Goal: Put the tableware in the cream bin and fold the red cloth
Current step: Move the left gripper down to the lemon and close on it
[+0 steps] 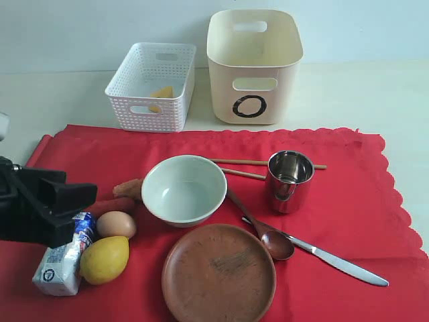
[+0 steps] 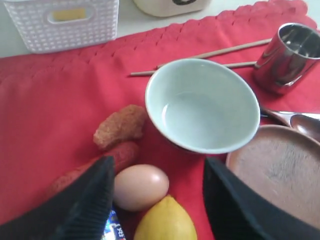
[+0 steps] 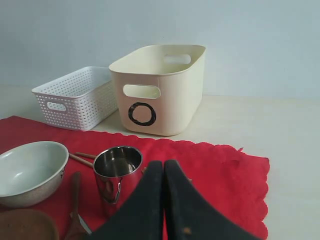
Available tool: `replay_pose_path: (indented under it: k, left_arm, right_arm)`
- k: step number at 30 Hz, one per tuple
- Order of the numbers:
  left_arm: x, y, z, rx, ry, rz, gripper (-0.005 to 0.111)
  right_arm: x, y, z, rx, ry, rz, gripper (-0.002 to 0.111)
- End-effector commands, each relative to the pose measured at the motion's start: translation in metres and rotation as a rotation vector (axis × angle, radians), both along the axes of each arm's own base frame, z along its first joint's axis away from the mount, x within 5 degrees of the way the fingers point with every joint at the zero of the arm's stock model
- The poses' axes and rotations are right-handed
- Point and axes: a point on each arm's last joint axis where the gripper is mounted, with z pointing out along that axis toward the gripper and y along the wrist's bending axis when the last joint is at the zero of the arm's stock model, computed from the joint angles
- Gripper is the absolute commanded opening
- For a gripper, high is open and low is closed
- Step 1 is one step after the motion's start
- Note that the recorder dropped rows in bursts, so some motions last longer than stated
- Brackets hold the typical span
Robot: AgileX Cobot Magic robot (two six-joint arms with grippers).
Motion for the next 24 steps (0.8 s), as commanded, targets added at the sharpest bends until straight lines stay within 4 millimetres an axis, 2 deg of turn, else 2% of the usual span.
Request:
replay_pose_path:
  k: [1,8,13,24]
  left_arm:
    - [-0.003,-0.008,-0.012,0.010,0.072,-0.089,0.064]
    - [0.001,-0.016,-0.041,0.123,0.167,-0.201,0.076]
    - [0.001,-0.022,-0.061,0.194,0.219,-0.328,0.076]
    - [0.013,-0.026,-0.084,0.289,0.284,-0.351,0.076]
  right_arm:
    - [0.000,0.000,-0.001,0.000,-0.004,0.001,0.000]
    - [0.000,0.000,-0.001,0.000,-0.004,0.001,0.000]
    - [0.000,0.000,-0.001,0.000,-0.004,0.001,0.000]
    - [0.000,0.000,-0.001,0.000,-0.006,0.001,0.000]
